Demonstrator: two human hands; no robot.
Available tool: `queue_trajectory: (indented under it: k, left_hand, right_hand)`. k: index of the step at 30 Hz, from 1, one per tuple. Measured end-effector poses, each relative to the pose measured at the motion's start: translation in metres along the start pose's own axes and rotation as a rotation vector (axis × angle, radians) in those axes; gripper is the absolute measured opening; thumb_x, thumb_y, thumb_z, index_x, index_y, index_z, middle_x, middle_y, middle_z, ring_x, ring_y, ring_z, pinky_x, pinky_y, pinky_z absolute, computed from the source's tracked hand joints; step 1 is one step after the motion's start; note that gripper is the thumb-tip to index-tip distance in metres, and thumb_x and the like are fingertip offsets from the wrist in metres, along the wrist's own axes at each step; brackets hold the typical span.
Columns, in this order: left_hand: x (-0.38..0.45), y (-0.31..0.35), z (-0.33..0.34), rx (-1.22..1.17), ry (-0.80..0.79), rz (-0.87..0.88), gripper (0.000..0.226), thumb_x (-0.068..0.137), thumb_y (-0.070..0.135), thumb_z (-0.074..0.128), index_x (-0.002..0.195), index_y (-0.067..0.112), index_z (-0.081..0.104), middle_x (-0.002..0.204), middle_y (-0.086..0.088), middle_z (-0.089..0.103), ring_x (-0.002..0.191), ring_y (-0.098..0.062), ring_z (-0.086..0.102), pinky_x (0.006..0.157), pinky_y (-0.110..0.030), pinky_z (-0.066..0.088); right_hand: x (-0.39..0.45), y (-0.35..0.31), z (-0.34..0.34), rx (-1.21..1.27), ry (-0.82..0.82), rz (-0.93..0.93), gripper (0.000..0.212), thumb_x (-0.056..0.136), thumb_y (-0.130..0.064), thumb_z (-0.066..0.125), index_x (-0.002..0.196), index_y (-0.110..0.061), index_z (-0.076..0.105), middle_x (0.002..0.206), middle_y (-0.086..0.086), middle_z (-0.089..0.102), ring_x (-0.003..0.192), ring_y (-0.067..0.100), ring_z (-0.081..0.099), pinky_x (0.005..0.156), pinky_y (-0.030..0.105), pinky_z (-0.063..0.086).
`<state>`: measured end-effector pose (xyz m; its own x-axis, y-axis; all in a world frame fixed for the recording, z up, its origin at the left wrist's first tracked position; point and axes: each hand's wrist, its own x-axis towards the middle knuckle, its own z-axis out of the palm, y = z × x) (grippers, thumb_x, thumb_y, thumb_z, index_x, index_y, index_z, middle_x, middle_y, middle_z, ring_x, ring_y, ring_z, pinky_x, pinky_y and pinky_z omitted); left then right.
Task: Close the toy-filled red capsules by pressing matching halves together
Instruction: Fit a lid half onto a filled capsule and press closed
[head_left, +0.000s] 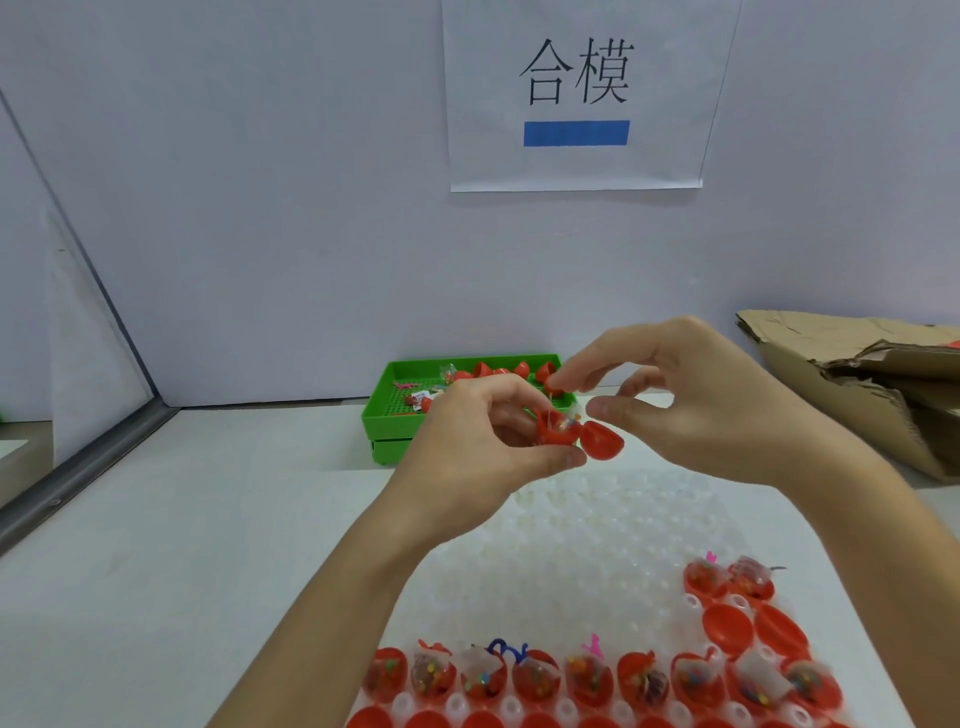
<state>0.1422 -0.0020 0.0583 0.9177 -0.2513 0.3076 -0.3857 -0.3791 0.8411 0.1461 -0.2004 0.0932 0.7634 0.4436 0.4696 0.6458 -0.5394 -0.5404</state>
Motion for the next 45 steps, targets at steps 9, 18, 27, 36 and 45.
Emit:
queue_trajectory:
  k: [9, 18, 27, 36, 45]
  left_hand:
    - [0.0, 0.001, 0.0, -0.001, -0.004, 0.009, 0.026, 0.071, 0.025, 0.088, 0.091, 0.024, 0.072, 0.079, 0.011, 0.076, 0.073, -0.003, 0.071, 0.066, -0.014, 0.054]
    - [0.0, 0.002, 0.001, 0.014, -0.007, 0.0, 0.026, 0.071, 0.026, 0.088, 0.091, 0.024, 0.072, 0.079, 0.011, 0.075, 0.073, -0.003, 0.07, 0.067, -0.014, 0.054]
    - [-0.001, 0.003, 0.003, 0.039, -0.021, 0.032, 0.026, 0.071, 0.026, 0.088, 0.09, 0.028, 0.07, 0.081, 0.012, 0.075, 0.075, -0.004, 0.07, 0.072, -0.016, 0.055]
    - [-0.001, 0.002, 0.002, 0.005, -0.02, 0.027, 0.027, 0.072, 0.022, 0.088, 0.092, 0.025, 0.071, 0.082, 0.008, 0.076, 0.077, -0.006, 0.072, 0.076, -0.022, 0.057]
    - [0.0, 0.003, 0.0, -0.08, 0.155, 0.018, 0.024, 0.073, 0.022, 0.087, 0.091, 0.021, 0.071, 0.08, 0.009, 0.076, 0.076, -0.001, 0.07, 0.069, -0.012, 0.052]
  right_hand:
    - [-0.001, -0.006, 0.001, -0.008, -0.037, 0.004, 0.043, 0.087, 0.001, 0.052, 0.086, -0.035, 0.076, 0.102, -0.011, 0.069, 0.105, 0.009, 0.062, 0.083, 0.03, 0.054]
    - [0.0, -0.004, 0.001, -0.005, -0.023, 0.016, 0.038, 0.091, -0.002, 0.055, 0.09, -0.034, 0.076, 0.098, -0.016, 0.071, 0.103, 0.004, 0.064, 0.082, 0.033, 0.055]
    - [0.003, 0.001, 0.007, 0.047, 0.011, -0.019, 0.018, 0.087, -0.013, 0.074, 0.087, -0.03, 0.077, 0.087, -0.014, 0.073, 0.089, 0.008, 0.068, 0.076, 0.025, 0.055]
    - [0.005, 0.0, 0.012, 0.086, 0.073, -0.01, 0.018, 0.093, -0.02, 0.067, 0.098, -0.035, 0.076, 0.092, -0.014, 0.074, 0.09, 0.006, 0.069, 0.073, 0.027, 0.057]
    - [-0.001, 0.015, -0.008, 0.329, -0.199, 0.439, 0.056, 0.083, -0.06, 0.045, 0.118, -0.023, 0.066, 0.103, -0.003, 0.077, 0.094, 0.014, 0.074, 0.082, 0.037, 0.062]
